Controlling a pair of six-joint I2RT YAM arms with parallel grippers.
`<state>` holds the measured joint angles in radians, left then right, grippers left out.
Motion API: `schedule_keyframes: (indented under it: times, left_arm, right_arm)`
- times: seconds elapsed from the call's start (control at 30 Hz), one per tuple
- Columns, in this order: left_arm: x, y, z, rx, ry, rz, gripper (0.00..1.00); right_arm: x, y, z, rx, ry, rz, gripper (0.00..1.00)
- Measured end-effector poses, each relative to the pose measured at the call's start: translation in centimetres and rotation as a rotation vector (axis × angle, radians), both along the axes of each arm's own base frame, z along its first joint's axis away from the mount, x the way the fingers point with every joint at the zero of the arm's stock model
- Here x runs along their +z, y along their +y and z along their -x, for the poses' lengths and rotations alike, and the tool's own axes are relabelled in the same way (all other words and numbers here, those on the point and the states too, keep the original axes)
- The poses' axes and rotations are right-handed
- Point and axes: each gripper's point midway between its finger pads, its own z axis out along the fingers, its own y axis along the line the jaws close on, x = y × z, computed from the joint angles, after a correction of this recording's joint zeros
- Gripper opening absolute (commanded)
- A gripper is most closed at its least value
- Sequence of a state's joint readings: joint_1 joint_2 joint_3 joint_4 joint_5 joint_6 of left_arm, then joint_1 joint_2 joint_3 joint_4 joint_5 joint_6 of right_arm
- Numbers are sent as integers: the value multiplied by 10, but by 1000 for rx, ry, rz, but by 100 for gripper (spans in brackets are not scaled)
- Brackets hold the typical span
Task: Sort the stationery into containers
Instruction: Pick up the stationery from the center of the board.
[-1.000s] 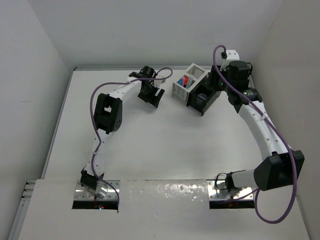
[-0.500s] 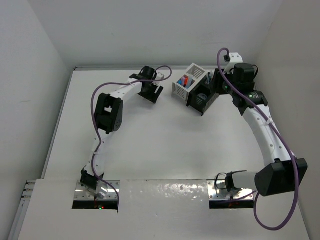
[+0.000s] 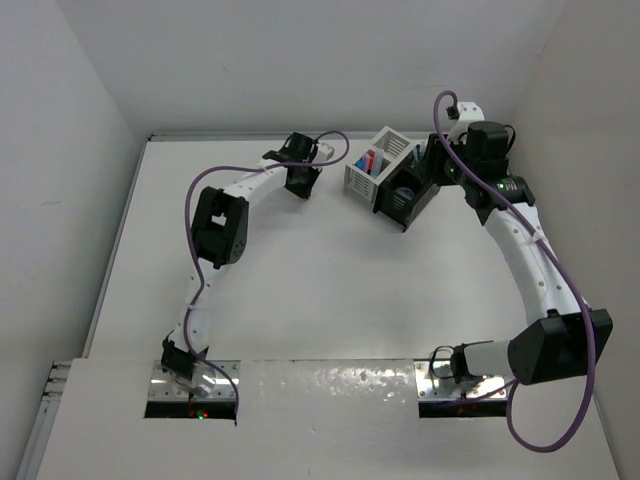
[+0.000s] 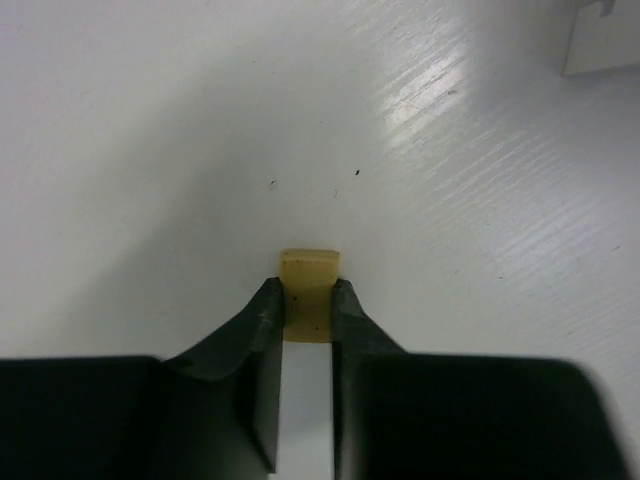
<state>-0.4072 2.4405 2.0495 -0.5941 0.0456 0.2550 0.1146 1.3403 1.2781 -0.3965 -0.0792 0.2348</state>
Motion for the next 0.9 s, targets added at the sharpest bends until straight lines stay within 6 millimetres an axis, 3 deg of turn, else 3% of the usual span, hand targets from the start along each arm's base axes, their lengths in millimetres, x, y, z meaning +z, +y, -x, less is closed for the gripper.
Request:
schedule_keyframes:
  times: [0.27,0.37,0.43,0.5,0.63,0.77,0.83,0.9]
  left_arm:
    - [6,10,7,9,31,-15,0]
    - [30,15,0,26,4,-2,0]
    - [63,16,-14,40,-69,31,0]
    - [108,13,-25,50,-171,85,0]
    - [222,-6,-38,40,-424,231,0]
    - [324,-59,-37,-37,-639,449,0]
    - [357,-94,-34,-97,-711,564,0]
    - [370,-126,-32,-149,-749,654,0]
  right_arm:
    - [3,0,1,-14,-32,-27,47]
    - [-6,-2,12,-28,-35,-47,47]
    - [-11,-3,18,-38,-28,-56,47]
    - [-14,-5,21,-54,-31,-66,47]
    - [-27,-10,29,-92,-24,-81,47]
    - [-38,-17,36,-129,6,-84,47]
    - [-38,-23,39,-151,13,-79,47]
    - [-35,-26,44,-166,31,-73,47]
